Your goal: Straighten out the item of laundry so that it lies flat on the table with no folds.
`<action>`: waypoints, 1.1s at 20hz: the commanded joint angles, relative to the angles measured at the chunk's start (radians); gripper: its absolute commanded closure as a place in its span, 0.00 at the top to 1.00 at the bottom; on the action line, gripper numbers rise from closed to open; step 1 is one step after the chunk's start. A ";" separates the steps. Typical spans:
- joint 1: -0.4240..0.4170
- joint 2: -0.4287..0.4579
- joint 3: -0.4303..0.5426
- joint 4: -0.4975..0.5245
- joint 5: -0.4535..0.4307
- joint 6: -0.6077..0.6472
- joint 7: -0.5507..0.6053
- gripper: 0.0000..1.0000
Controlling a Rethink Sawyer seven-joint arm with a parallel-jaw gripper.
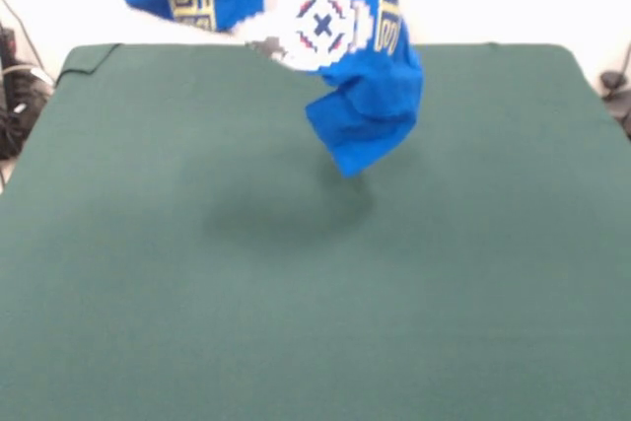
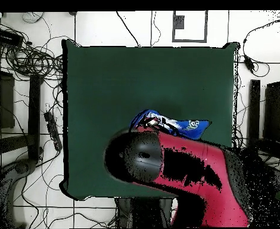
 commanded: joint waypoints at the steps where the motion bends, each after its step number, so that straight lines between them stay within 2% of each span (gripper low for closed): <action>1: -0.020 0.151 0.139 0.115 0.040 -0.102 0.052 0.00; 13: -0.018 0.213 0.169 0.115 0.055 -0.174 0.040 0.00; 22: -0.001 0.260 0.163 0.076 0.043 -0.155 0.057 0.00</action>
